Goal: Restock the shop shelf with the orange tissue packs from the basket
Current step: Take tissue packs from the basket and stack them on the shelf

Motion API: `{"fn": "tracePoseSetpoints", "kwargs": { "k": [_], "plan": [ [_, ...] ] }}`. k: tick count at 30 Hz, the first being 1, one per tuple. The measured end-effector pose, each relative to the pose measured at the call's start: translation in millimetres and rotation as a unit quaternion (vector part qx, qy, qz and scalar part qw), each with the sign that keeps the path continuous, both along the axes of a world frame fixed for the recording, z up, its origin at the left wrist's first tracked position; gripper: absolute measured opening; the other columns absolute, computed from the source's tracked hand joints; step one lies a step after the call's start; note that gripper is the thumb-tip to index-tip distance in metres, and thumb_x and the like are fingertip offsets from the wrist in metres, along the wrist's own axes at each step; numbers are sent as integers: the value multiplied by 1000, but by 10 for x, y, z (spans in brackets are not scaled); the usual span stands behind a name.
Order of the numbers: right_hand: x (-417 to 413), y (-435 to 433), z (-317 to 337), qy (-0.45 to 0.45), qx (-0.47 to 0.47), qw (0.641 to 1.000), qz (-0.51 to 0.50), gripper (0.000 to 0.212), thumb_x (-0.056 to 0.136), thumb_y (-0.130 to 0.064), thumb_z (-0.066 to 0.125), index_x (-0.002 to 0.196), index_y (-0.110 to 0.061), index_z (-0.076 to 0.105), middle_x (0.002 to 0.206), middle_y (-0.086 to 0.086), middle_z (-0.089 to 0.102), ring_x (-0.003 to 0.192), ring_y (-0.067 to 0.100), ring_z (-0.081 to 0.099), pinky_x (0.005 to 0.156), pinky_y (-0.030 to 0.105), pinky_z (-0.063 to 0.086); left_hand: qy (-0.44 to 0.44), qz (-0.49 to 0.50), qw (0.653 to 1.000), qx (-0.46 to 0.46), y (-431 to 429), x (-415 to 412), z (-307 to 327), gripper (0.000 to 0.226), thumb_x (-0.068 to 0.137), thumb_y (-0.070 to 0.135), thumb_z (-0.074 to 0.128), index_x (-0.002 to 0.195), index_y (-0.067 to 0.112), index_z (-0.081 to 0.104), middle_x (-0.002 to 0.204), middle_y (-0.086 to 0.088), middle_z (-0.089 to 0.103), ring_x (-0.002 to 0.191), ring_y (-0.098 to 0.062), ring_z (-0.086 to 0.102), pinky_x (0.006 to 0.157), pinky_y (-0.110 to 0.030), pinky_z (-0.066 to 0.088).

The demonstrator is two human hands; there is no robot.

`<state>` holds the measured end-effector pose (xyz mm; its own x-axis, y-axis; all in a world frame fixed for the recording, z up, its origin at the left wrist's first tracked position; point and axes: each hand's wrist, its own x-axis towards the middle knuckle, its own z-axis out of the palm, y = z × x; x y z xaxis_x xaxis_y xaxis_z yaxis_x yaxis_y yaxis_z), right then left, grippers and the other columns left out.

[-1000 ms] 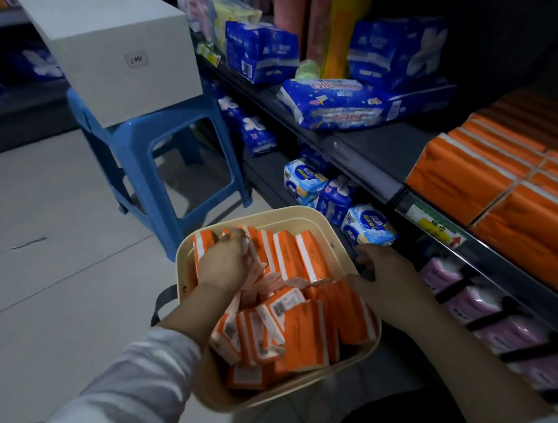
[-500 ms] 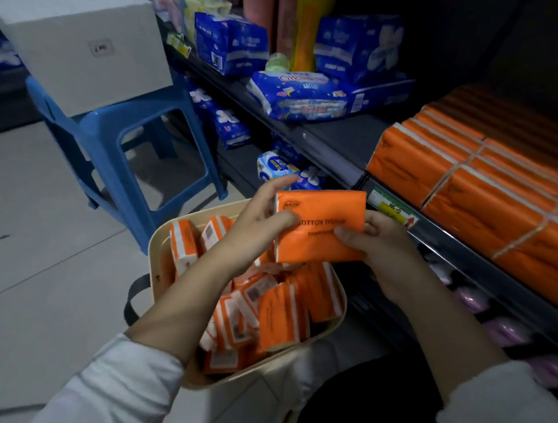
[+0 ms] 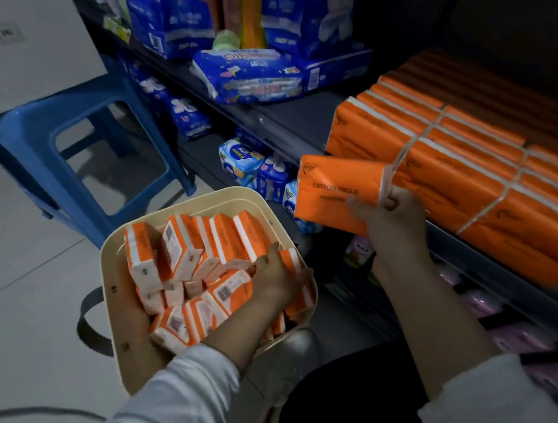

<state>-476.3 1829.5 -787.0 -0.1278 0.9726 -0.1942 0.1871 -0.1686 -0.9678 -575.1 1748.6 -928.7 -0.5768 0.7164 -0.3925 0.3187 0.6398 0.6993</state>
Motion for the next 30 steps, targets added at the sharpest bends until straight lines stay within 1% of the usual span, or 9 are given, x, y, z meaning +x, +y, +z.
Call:
{"fn": "tracePoseSetpoints", "kwargs": {
  "k": [4, 7, 10, 14, 17, 20, 24, 27, 30],
  "plan": [
    [2, -6, -18, 5, 10, 1000, 6, 47, 76, -17, 76, 118, -11, 55, 114, 3, 60, 104, 17, 57, 83, 29, 45, 15, 11, 1000, -1, 12, 11, -84, 59, 83, 33, 66, 132, 19, 37, 128, -19, 49, 117, -37, 50, 88, -34, 41],
    [12, -4, -26, 10, 4, 1000, 2, 46, 75, -17, 76, 116, -13, 54, 113, 2, 59, 102, 15, 56, 80, 27, 43, 18, 0, 1000, -1, -90, -64, -36, 51, 80, 23, 67, 122, 16, 38, 110, -15, 61, 102, -35, 59, 76, -29, 40],
    [4, -8, -30, 17, 1, 1000, -1, 44, 76, -17, 76, 115, -11, 56, 113, 3, 61, 102, 15, 58, 73, 23, 43, -53, 20, 998, 25, -253, -167, 67, 50, 83, 16, 66, 123, 22, 37, 105, -11, 63, 94, -31, 63, 82, -36, 52],
    [-15, -45, -11, 14, -4, 1000, -2, 45, 77, -18, 74, 117, -13, 55, 109, -3, 60, 96, 11, 55, 70, 23, 40, -160, 82, 978, 102, -487, -330, 333, 46, 90, 7, 58, 124, 29, 35, 101, -5, 60, 83, -21, 65, 74, -41, 58],
    [-21, -104, -4, 21, -16, 1000, -8, 48, 76, -17, 74, 120, -16, 54, 111, -1, 60, 95, 13, 56, 75, 29, 43, -218, 106, 958, 155, -605, -397, 589, 52, 93, 8, 53, 129, 40, 32, 96, 7, 55, 83, -17, 65, 70, -37, 59],
    [1, -192, 24, 55, -40, 998, -7, 47, 78, -15, 73, 120, -17, 53, 103, -5, 59, 82, 4, 53, 67, 25, 42, -258, 113, 937, 207, -654, -396, 825, 55, 93, 5, 51, 128, 45, 34, 106, 5, 57, 93, -22, 67, 74, -40, 59],
    [74, -305, 72, 98, -49, 994, -11, 42, 79, -14, 73, 116, -16, 54, 98, -5, 60, 80, 3, 55, 61, 21, 42, -288, 131, 912, 262, -651, -323, 1091, 50, 91, 4, 52, 125, 40, 40, 114, -3, 58, 101, -27, 65, 82, -47, 56],
    [177, -376, 121, 121, -39, 992, -15, 33, 79, -10, 73, 105, -17, 53, 100, -1, 63, 83, 8, 59, 66, 23, 47, -290, 133, 907, 275, -661, -254, 1228, 49, 91, 4, 53, 127, 34, 41, 118, -8, 59, 102, -29, 65, 82, -50, 56],
    [321, -465, 180, 151, -20, 988, -3, 29, 79, -8, 72, 93, -24, 51, 97, -2, 63, 86, 12, 61, 72, 28, 50, -299, 134, 900, 288, -651, -139, 1357, 41, 90, 13, 58, 125, 31, 45, 115, -10, 64, 98, -28, 68, 86, -60, 50]
  ]
}}
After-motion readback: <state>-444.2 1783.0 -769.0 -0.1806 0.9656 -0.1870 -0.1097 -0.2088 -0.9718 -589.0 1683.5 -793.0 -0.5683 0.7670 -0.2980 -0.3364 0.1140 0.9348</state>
